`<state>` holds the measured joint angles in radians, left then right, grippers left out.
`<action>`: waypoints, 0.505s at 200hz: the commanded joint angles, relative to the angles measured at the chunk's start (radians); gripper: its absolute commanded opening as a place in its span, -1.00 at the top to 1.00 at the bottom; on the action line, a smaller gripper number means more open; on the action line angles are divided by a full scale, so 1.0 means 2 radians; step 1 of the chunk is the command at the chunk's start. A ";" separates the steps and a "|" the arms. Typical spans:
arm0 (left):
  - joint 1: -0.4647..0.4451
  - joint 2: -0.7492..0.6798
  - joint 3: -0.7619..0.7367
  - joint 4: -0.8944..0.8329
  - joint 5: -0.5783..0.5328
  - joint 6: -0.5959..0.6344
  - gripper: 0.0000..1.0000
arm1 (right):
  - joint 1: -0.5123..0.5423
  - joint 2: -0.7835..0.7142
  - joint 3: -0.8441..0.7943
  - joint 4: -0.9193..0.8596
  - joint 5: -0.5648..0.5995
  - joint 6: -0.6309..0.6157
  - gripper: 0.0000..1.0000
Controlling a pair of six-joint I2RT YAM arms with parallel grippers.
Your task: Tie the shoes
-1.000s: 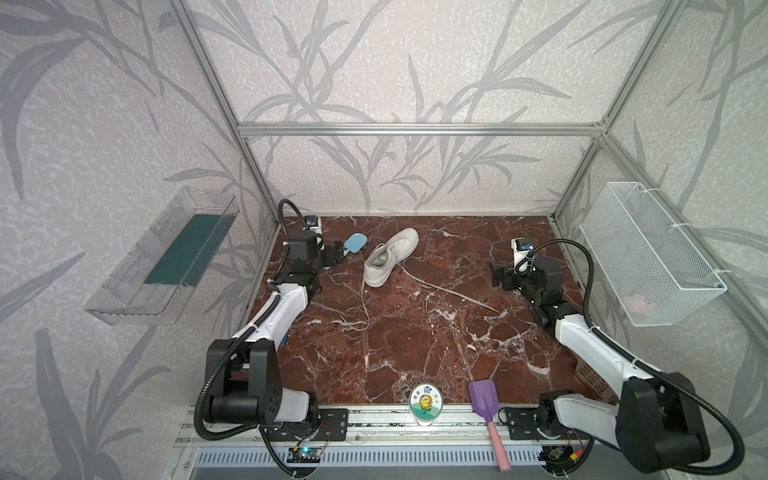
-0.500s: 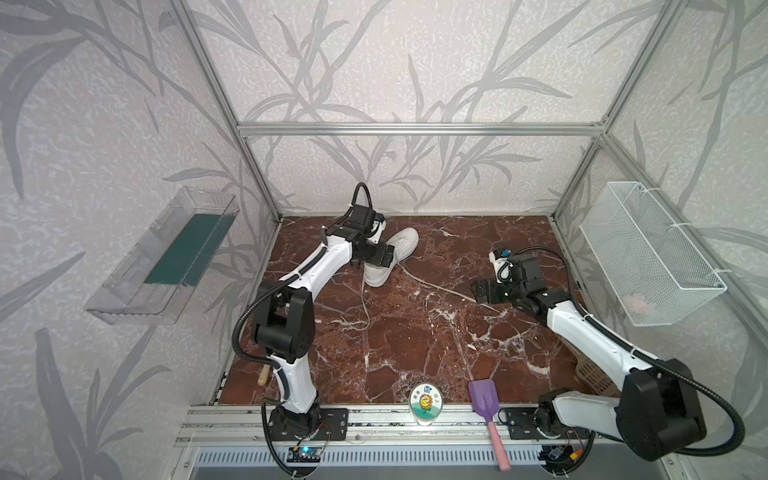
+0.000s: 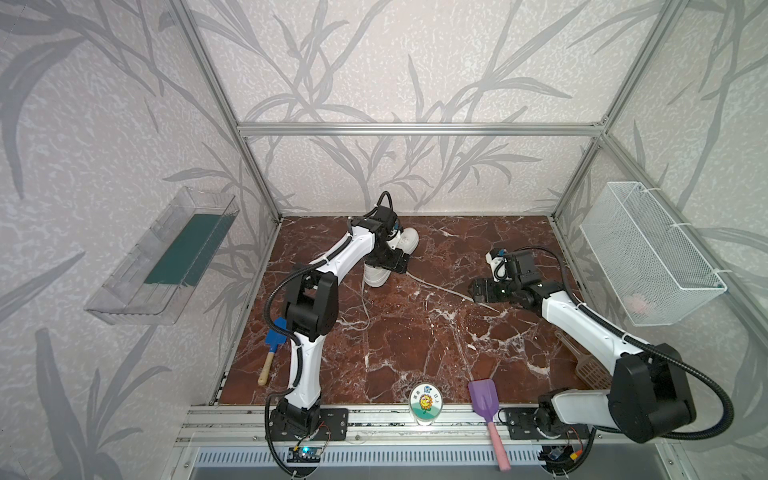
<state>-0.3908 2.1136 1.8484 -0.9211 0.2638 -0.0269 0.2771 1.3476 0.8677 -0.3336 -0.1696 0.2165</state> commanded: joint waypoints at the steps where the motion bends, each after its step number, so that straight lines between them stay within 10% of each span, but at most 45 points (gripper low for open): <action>1: -0.008 0.017 0.028 -0.039 0.033 -0.012 -0.81 | 0.002 0.000 0.008 -0.015 -0.001 -0.001 -0.98; 101: -0.050 0.023 0.031 -0.075 0.059 -0.076 -0.73 | 0.002 -0.007 0.006 -0.022 0.020 -0.012 -0.98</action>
<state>-0.4580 2.1765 1.9457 -1.0176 0.3393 -0.1173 0.2771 1.3476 0.8677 -0.3565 -0.1493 0.2089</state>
